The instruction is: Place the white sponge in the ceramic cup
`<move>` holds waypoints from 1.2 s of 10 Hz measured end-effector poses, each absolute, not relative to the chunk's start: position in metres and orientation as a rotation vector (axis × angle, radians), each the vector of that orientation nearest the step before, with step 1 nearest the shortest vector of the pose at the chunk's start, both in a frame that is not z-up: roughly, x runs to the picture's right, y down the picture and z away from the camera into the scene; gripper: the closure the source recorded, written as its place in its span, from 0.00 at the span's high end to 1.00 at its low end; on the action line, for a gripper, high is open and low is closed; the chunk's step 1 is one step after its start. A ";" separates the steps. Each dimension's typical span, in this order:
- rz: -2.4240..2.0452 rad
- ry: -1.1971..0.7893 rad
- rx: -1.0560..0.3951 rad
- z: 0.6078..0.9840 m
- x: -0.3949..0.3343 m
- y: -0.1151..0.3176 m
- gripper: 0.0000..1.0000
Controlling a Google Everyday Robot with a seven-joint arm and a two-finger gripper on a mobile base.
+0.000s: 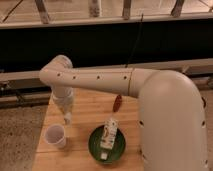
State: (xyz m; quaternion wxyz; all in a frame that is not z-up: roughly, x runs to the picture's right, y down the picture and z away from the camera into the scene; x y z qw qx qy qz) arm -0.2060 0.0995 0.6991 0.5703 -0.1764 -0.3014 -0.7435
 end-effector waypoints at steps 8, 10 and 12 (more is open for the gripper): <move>-1.833 -0.836 -0.347 0.669 -0.268 0.141 0.02; -1.824 -0.815 -0.353 0.669 -0.267 0.144 0.19; -1.825 -0.798 -0.344 0.669 -0.267 0.147 0.39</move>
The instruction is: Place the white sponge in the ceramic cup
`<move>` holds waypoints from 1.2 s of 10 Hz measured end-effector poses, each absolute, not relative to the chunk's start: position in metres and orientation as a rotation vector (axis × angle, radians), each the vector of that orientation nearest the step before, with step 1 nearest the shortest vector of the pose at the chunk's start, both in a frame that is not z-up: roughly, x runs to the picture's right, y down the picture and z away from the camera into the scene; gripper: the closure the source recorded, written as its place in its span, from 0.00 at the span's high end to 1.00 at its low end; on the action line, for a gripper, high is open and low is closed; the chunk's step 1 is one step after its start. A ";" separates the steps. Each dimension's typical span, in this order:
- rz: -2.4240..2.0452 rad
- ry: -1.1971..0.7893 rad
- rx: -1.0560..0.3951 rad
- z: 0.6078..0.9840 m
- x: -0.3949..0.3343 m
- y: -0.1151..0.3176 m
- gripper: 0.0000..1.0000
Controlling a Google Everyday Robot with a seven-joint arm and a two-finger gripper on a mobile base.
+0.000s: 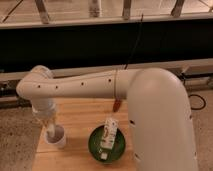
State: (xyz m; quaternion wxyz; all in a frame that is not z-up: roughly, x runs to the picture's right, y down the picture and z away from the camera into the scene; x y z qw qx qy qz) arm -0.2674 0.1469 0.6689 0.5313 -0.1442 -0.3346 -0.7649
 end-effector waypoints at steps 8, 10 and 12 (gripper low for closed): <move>-1.808 -0.782 -0.299 0.669 -0.257 0.156 0.80; -1.802 -0.777 -0.296 0.672 -0.256 0.155 0.72; -1.806 -0.787 -0.303 0.673 -0.264 0.154 0.53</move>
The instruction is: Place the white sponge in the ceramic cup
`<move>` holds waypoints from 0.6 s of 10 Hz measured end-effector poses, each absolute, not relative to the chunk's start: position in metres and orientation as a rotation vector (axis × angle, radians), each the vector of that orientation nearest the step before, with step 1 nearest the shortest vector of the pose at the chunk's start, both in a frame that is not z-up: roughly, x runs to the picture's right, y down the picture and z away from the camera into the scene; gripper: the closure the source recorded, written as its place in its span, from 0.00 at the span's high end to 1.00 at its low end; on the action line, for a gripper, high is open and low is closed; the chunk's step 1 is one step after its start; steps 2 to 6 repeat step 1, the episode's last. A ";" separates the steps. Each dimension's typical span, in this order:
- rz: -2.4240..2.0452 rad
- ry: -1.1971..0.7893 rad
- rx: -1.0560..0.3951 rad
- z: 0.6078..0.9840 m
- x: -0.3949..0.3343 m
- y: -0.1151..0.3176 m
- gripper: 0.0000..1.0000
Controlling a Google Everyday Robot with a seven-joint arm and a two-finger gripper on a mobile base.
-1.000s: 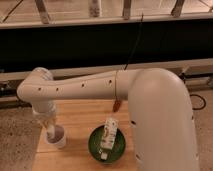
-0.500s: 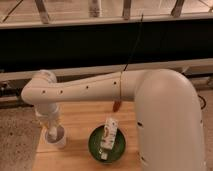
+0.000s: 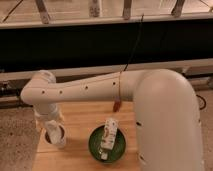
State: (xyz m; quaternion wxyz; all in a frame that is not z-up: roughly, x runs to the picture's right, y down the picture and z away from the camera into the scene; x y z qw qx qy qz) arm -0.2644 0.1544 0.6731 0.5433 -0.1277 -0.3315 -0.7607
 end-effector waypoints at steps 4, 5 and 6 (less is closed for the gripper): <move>-1.805 -0.781 -0.309 0.674 -0.261 0.153 0.48; -1.805 -0.781 -0.309 0.674 -0.261 0.153 0.48; -1.805 -0.781 -0.309 0.674 -0.261 0.153 0.48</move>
